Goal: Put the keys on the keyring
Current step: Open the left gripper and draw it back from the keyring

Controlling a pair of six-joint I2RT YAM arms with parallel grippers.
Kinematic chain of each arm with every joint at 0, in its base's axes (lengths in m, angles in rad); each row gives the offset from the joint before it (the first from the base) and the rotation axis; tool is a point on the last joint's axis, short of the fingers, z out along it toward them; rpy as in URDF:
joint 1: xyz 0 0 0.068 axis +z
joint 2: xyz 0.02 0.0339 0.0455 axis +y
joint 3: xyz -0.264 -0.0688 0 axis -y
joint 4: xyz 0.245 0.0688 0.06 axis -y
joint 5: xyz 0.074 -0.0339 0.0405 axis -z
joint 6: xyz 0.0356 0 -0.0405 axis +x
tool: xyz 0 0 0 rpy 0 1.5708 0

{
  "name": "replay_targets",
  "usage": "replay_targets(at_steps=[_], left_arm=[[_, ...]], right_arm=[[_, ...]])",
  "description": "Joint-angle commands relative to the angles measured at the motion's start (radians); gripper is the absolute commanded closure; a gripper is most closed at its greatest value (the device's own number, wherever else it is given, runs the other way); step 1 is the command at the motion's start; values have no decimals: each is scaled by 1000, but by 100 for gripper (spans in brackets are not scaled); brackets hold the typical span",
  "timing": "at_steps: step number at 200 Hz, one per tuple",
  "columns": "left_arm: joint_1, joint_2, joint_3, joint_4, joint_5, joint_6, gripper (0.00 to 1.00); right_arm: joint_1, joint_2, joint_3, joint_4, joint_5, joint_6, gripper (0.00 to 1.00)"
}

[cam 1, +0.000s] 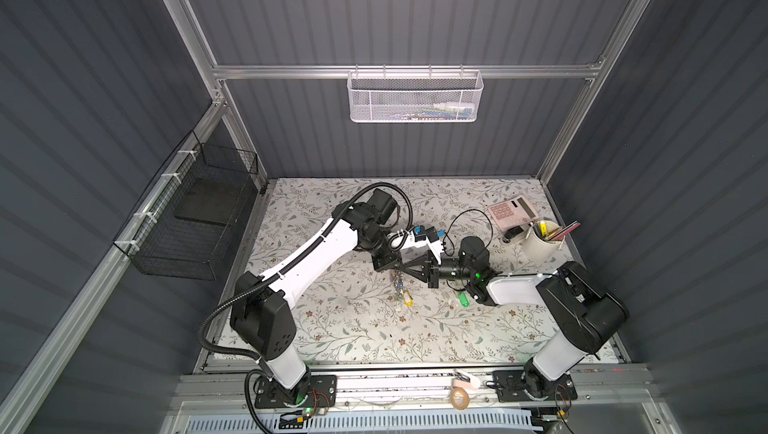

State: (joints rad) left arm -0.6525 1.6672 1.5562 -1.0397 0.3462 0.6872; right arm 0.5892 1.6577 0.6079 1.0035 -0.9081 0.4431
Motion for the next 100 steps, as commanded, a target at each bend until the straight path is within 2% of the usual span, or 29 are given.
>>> replay_targets(at_steps=[1, 45, 85, 100], left_arm=[[11, -45, -17, 20, 33, -29, 77], [31, -72, -29, 77, 56, -52, 75], [74, -131, -74, 169, 121, -111, 75], [94, -165, -115, 235, 130, -159, 71]], right_arm=[[2, -13, -4, 46, 8, -9, 100], [2, -11, -3, 47, 5, -7, 100], [3, -13, -4, 47, 5, -8, 100], [2, -13, -5, 46, 3, -8, 100]])
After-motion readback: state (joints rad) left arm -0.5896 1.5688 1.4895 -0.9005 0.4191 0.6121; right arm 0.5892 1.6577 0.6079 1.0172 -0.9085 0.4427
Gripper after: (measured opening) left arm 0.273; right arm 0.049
